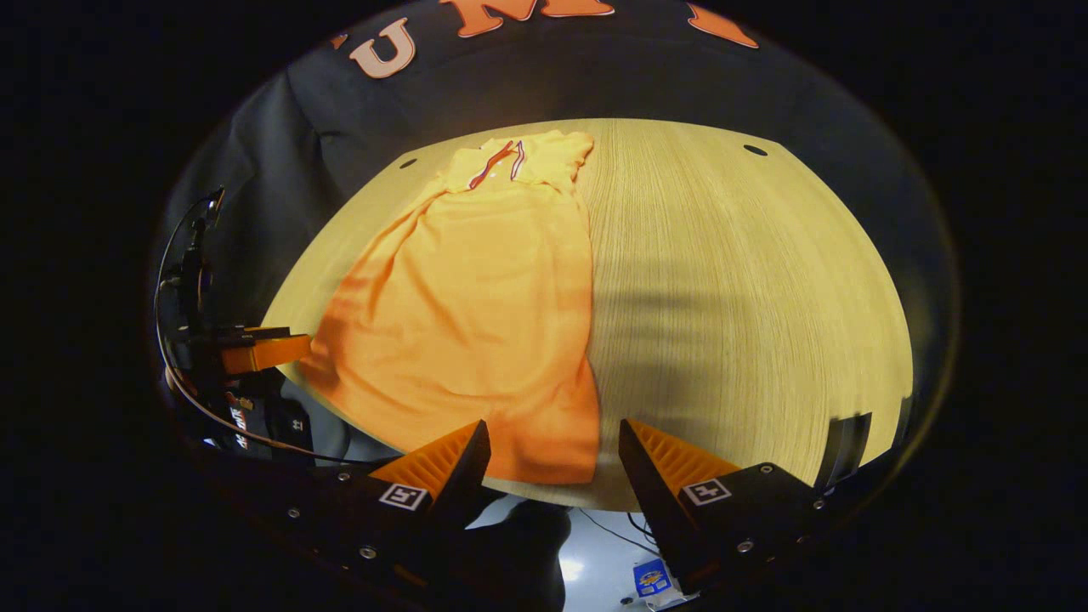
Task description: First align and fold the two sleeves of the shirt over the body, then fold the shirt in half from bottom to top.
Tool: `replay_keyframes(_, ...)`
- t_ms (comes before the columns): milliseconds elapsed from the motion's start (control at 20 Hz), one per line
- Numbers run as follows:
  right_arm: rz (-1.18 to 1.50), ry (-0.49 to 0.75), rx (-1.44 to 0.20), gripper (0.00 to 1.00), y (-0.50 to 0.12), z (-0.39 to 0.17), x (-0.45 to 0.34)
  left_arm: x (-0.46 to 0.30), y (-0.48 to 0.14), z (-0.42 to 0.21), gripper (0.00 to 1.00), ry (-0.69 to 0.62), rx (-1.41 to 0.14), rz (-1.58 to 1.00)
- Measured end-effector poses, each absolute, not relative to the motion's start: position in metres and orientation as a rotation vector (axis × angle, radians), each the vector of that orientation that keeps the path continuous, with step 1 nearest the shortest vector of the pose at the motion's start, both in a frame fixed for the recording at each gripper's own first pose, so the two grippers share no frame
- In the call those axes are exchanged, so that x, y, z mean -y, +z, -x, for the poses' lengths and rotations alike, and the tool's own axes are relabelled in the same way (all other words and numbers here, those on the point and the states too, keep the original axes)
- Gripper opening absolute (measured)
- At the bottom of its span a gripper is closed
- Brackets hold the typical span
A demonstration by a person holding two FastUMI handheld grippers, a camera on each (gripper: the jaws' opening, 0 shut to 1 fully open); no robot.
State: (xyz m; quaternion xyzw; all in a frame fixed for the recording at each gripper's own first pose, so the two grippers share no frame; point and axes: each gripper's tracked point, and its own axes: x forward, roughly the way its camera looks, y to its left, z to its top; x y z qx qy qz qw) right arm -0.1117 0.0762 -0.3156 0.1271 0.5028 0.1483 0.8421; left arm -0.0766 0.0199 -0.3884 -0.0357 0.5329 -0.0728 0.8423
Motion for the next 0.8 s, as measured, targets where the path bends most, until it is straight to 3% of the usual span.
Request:
replay_keyframes(500,-0.208,0.295,-1.209,0.93,-0.342,0.129,-0.082,-0.027,-0.412,0.090,0.99,-0.154,-1.275,0.032)
replay_keyframes(800,-0.162,0.333,-1.234,0.90,-0.338,0.126,-0.098,0.008,-0.413,0.098,0.98,-0.268,-1.314,-0.100)
